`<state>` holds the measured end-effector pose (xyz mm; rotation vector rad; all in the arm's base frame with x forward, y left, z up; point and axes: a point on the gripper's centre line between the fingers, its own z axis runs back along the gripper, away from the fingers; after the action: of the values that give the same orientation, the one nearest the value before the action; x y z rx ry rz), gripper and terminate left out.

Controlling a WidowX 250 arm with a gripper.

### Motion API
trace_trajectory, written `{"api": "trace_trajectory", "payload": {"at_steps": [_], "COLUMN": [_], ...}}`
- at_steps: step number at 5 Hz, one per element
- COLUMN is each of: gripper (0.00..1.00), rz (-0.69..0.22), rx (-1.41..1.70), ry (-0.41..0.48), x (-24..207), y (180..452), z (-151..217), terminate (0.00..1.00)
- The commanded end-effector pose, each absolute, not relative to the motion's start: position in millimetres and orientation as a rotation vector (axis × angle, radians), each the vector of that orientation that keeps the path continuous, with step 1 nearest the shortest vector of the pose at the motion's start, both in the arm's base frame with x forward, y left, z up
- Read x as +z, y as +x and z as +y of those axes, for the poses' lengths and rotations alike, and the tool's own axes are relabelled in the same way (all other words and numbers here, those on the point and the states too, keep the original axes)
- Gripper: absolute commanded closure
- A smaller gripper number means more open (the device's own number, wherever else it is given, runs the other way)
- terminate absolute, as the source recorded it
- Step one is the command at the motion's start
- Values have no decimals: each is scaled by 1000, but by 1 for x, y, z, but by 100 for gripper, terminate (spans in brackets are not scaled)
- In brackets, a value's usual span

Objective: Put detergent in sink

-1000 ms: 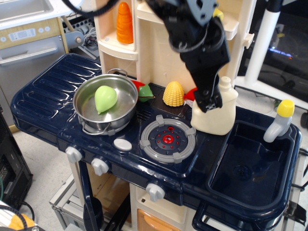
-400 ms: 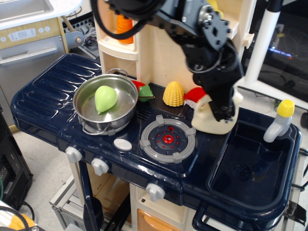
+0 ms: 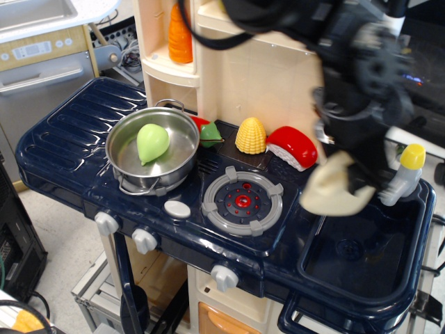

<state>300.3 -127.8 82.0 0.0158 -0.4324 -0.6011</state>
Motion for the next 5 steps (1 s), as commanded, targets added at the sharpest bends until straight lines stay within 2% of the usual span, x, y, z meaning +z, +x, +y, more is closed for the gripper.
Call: {"api": "trace_trajectory", "payload": {"at_steps": [1,3,5], "gripper": [0,0,0], "rz": [-556,-629,-621], "rx": [-415,-392,-365], "ry": [-33,-96,-127], "x": [96,60,58], "y": [285,297,298], "z": [-155,-153,-154], "terminate": [0,0,0]}}
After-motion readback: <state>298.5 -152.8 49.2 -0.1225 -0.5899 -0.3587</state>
